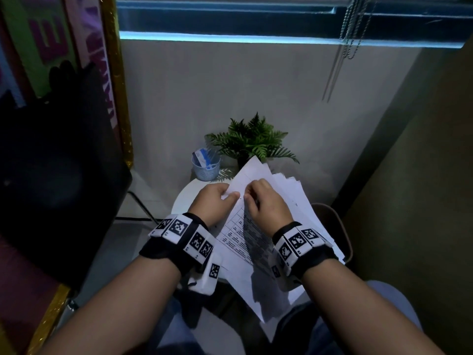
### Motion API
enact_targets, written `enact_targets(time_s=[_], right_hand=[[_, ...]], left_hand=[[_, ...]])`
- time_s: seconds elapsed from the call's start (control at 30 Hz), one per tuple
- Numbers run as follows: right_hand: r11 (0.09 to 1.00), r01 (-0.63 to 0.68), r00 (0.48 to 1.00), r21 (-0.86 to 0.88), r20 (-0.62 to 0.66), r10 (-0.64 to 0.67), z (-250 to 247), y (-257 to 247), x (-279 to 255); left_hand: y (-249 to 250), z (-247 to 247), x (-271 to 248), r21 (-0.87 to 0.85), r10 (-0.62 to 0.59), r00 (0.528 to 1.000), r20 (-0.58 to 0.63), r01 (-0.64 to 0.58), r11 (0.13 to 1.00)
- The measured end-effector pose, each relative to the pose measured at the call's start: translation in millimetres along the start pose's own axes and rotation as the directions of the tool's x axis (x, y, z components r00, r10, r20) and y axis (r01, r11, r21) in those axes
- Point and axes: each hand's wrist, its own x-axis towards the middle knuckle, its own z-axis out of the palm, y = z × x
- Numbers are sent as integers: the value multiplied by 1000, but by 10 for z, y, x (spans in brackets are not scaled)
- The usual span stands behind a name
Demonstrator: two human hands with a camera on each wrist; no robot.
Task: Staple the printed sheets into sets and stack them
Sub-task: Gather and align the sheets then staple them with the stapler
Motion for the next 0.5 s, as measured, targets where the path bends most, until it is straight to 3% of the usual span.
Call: enact_targets(time_s=[0.1, 0.2, 0.3, 0.4, 0.5], right_hand=[[999, 39, 996, 34, -86, -36, 4, -48, -6], [997, -1, 991, 80, -136, 12, -43, -62, 103], [967, -208, 964, 148, -137, 228, -120, 79, 177], [870, -474, 875, 136, -33, 482, -204, 480, 206], [780, -622, 782, 72, 7, 623, -402, 934, 247]], left_hand=[[15, 44, -30, 57, -12, 999, 43, 9, 998], [-22, 106, -61, 77, -24, 999, 44, 21, 997], [-59, 112, -32, 49, -62, 998, 27, 61, 997], [-144, 96, 45, 31, -102, 995, 19, 102, 994], [-237, 82, 109, 11, -131, 991, 5, 130, 991]])
